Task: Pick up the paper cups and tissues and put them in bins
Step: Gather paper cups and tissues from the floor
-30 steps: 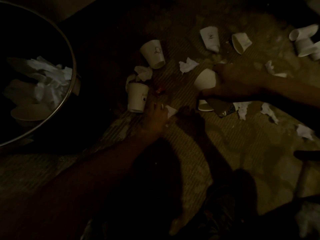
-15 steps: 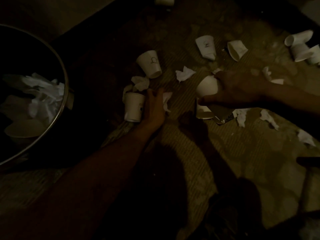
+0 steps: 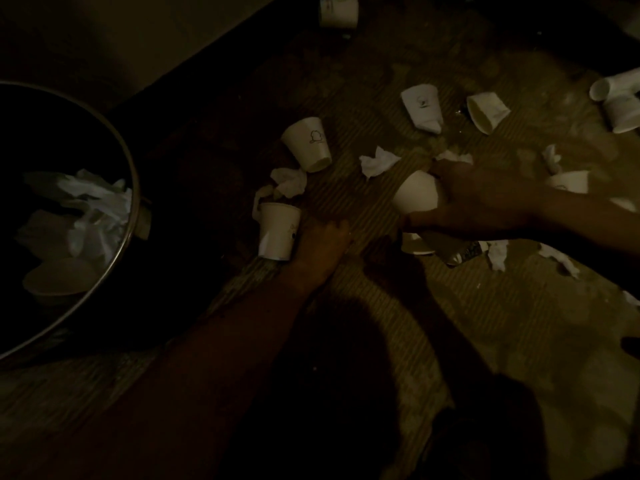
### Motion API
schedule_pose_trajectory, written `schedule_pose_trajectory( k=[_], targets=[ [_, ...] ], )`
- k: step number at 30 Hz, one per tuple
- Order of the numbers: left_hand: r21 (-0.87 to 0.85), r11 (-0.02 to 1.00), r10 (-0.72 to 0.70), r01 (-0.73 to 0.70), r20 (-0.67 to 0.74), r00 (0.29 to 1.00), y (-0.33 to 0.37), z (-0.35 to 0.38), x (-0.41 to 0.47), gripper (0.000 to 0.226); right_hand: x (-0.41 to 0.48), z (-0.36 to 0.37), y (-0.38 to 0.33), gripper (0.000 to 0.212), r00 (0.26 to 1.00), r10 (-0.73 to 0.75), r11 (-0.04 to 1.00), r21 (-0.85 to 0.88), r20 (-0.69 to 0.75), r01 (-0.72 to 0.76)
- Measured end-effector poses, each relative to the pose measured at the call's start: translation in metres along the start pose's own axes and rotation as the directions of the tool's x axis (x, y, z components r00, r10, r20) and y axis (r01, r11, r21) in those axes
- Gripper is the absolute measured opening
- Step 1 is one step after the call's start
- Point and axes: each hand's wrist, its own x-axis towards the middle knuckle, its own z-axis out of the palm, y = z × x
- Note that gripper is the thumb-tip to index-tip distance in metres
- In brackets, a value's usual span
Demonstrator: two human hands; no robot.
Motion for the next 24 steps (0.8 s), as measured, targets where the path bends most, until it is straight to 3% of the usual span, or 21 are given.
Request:
schedule_pose_trajectory(
  k=[1, 3, 6, 8, 11, 15, 17, 20, 24],
  targets=[
    [-0.064, 0.998, 0.006, -0.007, -0.008, 1.0, 0.001, -0.009, 0.003, 0.023, 0.001, 0.0, -0.001, 0.09, 1.0, -0.006, 1.0, 0.007, 0.007, 0.006],
    [-0.176, 0.98, -0.115, 0.088, -0.147, 0.983, -0.001, -0.018, 0.023, 0.029, 0.004, -0.001, -0.004, 0.088, 1.0, -0.016, 1.0, 0.019, 0.024, 0.016],
    [-0.21, 0.942, -0.304, 0.26, -0.217, 0.928, -0.021, -0.051, 0.045, 0.03, 0.009, -0.004, -0.007, 0.085, 1.0, -0.023, 1.0, 0.002, -0.006, 0.023],
    [-0.282, 0.871, -0.446, 0.402, -0.112, 0.888, -0.047, -0.06, 0.054, 0.043, 0.012, -0.004, -0.009, 0.086, 0.999, -0.039, 0.999, -0.008, -0.027, 0.039],
    [-0.49, 0.658, -0.606, 0.573, 0.109, 0.788, -0.082, -0.057, 0.051, 0.057, 0.013, -0.002, -0.012, 0.09, 0.998, -0.059, 0.998, -0.035, -0.035, 0.058],
    [-0.381, 0.57, -0.634, 0.728, 0.359, 0.685, -0.089, -0.055, 0.055, 0.07, 0.012, -0.001, -0.014, 0.088, 0.998, -0.056, 0.997, -0.049, -0.002, 0.056],
    [-0.416, 0.542, -0.632, 0.73, 0.371, 0.68, -0.086, -0.053, 0.056, 0.066, 0.011, -0.002, -0.014, 0.085, 0.997, -0.077, 0.997, -0.027, -0.007, 0.077],
    [-0.489, 0.567, -0.561, 0.662, 0.359, 0.746, -0.083, -0.043, 0.053, 0.069, 0.011, -0.003, -0.015, 0.085, 0.994, -0.113, 0.994, 0.011, -0.013, 0.113],
    [-0.436, 0.729, -0.391, 0.528, 0.368, 0.844, -0.075, -0.045, 0.053, 0.053, 0.013, -0.002, -0.013, 0.083, 0.994, -0.11, 0.993, 0.03, -0.009, 0.11]
  ],
)
